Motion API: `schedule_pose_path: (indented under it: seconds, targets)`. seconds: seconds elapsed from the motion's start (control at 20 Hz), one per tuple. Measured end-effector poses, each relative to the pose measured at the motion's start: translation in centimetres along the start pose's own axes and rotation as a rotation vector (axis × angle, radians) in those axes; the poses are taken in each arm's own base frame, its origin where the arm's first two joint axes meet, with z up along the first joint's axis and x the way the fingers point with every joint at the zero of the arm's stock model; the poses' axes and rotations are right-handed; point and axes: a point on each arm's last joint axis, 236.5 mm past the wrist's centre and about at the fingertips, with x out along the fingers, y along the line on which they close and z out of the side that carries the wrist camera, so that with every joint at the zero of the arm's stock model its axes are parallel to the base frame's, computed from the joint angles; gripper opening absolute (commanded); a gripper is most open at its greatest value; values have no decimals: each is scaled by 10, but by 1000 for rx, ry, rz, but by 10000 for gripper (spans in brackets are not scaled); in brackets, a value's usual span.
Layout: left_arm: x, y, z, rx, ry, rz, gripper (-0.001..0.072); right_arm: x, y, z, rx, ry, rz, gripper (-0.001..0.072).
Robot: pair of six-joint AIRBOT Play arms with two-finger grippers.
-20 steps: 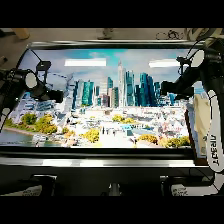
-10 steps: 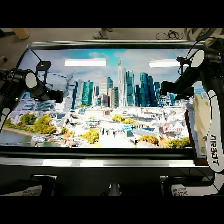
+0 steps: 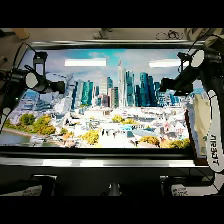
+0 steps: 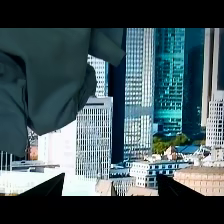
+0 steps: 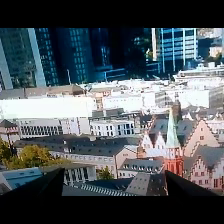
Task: Fold the shirts.
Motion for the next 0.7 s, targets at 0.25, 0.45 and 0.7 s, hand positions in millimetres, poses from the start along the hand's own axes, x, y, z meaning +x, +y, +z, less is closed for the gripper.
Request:
schedule_pose_path:
  seconds: [0.25,0.45,0.7]
  targets:
    - [28,33,50,-94,-133,26,631,0,1,8,-8,-33,4,673]
    - [75,90,48,-252,-19,81,720,0,1,10,-7,-42,6,673]
    - [135,113,9,-425,177,30,691,0,3,10,-7,-42,13,672]
